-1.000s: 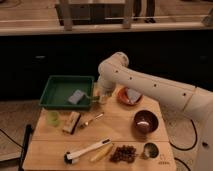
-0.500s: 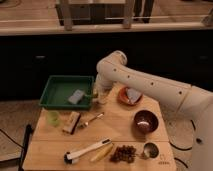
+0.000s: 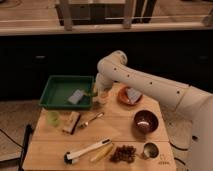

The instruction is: Place pepper in plastic cup

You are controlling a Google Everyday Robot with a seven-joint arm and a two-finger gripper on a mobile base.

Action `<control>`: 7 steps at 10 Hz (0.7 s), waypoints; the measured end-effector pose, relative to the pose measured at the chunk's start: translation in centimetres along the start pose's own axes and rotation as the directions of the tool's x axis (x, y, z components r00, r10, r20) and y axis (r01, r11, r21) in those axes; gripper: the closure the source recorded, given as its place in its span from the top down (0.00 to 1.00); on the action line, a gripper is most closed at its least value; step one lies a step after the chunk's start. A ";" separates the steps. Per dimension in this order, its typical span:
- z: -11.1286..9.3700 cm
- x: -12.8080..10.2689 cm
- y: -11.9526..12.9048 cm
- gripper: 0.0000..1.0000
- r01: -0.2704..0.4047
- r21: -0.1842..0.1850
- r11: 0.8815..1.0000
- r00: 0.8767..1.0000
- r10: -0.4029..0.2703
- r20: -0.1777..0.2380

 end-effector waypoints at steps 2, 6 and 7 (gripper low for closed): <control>0.4 0.2 -0.6 0.01 0.001 0.006 1.000 1.000 -0.001 0.008; 1.2 1.1 -1.3 0.01 -0.002 0.019 1.000 1.000 0.001 0.018; 1.2 1.4 -1.5 0.01 -0.006 0.024 1.000 1.000 0.005 0.020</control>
